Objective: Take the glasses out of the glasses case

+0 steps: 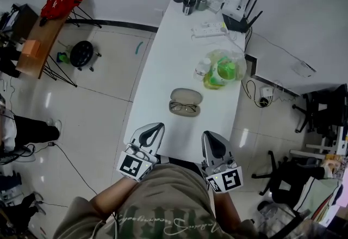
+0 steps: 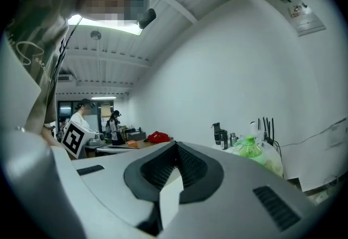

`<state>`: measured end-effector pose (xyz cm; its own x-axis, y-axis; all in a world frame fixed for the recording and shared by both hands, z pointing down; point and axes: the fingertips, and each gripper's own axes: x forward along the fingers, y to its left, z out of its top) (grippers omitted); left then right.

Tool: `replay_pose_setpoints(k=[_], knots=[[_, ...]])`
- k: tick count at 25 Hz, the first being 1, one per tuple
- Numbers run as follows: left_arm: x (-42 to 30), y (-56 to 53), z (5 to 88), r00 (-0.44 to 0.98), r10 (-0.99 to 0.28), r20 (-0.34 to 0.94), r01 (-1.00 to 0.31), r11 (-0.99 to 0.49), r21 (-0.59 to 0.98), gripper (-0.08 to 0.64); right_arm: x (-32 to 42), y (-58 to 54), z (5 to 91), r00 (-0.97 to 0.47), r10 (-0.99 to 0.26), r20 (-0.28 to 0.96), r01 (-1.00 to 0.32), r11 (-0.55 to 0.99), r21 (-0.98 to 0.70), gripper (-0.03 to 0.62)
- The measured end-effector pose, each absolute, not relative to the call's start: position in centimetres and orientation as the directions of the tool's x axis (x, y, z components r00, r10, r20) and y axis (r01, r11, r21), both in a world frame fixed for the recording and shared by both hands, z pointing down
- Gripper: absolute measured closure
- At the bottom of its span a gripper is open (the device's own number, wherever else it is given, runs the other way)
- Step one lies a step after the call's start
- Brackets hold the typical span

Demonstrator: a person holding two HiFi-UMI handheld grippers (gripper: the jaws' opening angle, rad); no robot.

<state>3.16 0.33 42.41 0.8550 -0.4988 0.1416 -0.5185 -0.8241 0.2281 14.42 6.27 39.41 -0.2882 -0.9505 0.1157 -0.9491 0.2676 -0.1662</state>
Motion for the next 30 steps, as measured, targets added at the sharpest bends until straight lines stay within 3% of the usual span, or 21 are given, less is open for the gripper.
replay_pose_setpoints(k=[6,10,16,21,30], knots=[[3.7,0.7,42.4,0.885,-0.449,0.123,-0.466,-0.853,0.234,0.552,14.7,5.4,41.1,-0.291,-0.929,0.227,-0.955,0.27,-0.122,0.581],[3.3,0.4,42.4,0.873,-0.473,0.124,-0.489,-0.846,0.213,0.552,14.4,4.8,41.3,-0.325,-0.922,0.211,-0.928,0.267,-0.261,0.581],[3.8,-0.4,41.5,0.87,-0.483,0.098,-0.492,-0.834,0.252,0.552,14.1,3.5,42.2,-0.324,-0.908,0.264,-0.943,0.286,-0.172,0.572],[4.3,-0.4,41.1,0.874,-0.479,0.083,-0.485,-0.843,0.233,0.552,14.1,2.8,44.8,-0.342,-0.843,0.415,-0.94,0.313,-0.138,0.5],[4.1,-1.0,42.4,0.866,-0.482,0.132,-0.499,-0.833,0.238,0.552,14.0,0.8,48.8,-0.356,-0.764,0.538,-0.923,0.377,-0.076,0.5]])
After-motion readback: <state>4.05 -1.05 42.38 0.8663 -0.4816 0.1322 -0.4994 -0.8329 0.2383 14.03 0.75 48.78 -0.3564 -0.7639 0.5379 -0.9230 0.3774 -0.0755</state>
